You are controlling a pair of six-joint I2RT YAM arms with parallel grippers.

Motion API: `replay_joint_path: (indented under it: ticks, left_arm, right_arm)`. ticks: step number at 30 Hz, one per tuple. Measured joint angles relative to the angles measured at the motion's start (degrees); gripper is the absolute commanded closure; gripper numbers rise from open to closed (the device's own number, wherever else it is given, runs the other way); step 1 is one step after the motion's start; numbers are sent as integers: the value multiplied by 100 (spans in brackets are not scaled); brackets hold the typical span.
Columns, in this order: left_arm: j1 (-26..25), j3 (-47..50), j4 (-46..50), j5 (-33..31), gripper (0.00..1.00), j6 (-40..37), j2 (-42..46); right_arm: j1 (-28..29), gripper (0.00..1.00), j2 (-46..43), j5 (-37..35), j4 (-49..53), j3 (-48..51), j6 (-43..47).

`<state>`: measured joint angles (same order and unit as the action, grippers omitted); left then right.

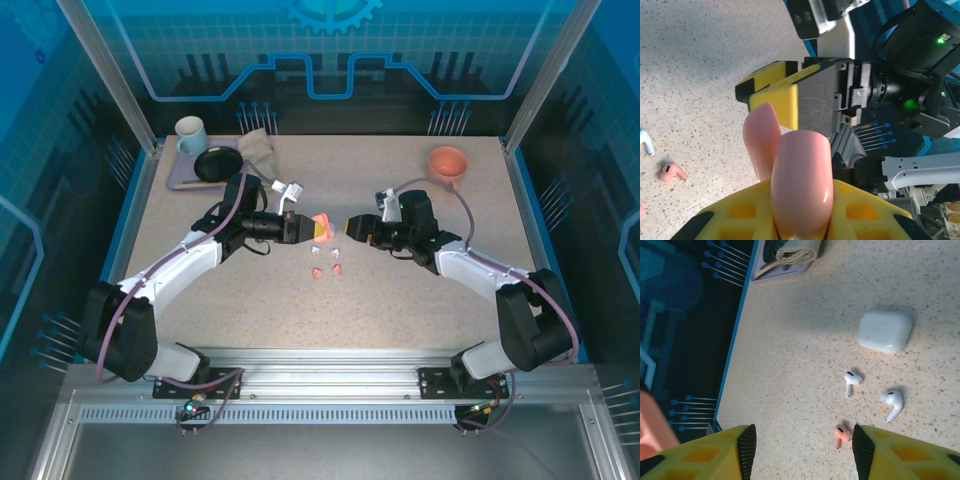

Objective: Insert wireless bluetooth earbuds into charging case

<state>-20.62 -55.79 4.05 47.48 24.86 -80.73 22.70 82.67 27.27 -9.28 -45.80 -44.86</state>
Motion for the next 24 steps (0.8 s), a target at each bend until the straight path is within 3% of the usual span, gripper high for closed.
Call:
replay_joint_path:
  ticks: [8,13,24]
  left_arm:
    - [0,0,-2,48,98,-2,0]
    - [0,-28,-2,107,98,-2,-11]
    - [0,-247,-24,289,98,-2,-87]
  right_arm:
    - [48,52,-402,610,24,-146,127]
    - [227,60,-363,881,72,-411,291]
    - [352,66,-208,1097,76,-520,444]
